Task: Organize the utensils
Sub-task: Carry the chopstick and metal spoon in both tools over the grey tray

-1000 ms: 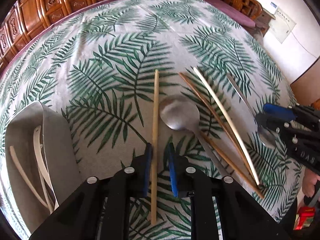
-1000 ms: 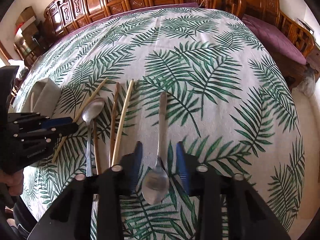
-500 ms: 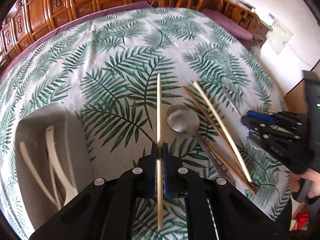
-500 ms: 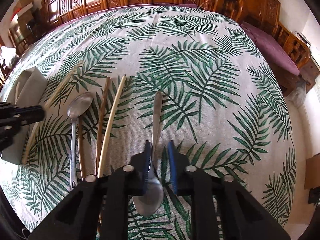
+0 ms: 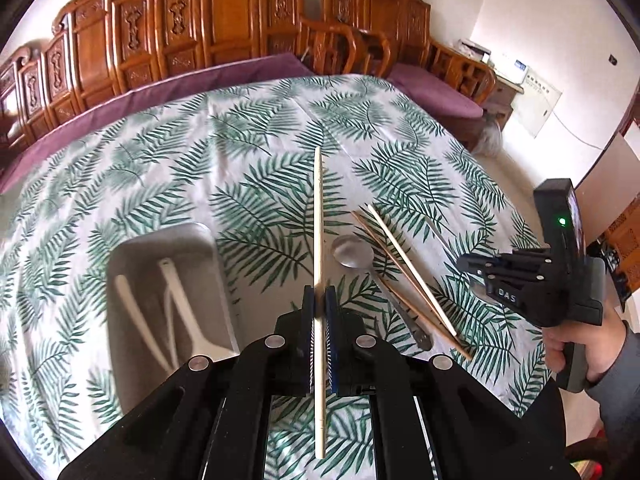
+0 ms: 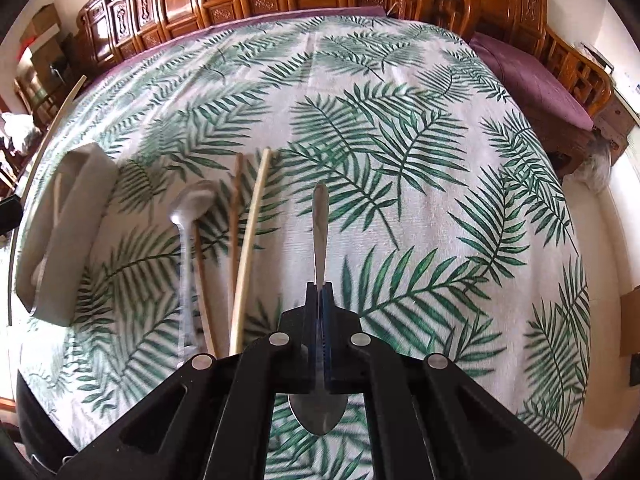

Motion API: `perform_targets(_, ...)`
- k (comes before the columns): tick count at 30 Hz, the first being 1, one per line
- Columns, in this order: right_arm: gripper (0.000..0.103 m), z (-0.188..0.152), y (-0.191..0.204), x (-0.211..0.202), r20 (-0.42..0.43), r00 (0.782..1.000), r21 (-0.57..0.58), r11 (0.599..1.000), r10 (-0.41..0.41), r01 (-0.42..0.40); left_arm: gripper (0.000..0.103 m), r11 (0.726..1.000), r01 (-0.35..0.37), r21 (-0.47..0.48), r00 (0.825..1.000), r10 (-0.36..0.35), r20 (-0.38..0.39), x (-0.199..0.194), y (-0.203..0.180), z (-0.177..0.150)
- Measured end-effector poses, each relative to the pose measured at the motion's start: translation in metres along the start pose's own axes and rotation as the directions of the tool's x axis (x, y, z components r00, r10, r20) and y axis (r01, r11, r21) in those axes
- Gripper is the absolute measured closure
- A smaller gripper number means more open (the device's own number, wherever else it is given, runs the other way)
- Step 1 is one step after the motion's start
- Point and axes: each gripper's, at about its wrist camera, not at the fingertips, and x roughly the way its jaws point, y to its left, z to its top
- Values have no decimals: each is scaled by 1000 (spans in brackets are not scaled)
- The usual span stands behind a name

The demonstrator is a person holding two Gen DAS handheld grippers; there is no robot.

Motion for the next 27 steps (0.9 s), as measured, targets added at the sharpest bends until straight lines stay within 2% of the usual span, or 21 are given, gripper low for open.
perform_targets(8, 100, 1, 23, -28, 43, 998, -3, 999, 37, -37, 99, 999, -31, -27, 999, 31, 31, -26, 28, -6)
perform_targets(15, 100, 9, 58, -49, 72, 993, -58, 995, 91, -87, 98, 997, -57, -59, 998, 59, 34, -37, 52, -13)
perform_targets(27, 100, 23, 133, -69, 79, 975, -170, 966, 209, -193, 98, 987, -55, -154, 998, 55, -5, -22, 96, -32)
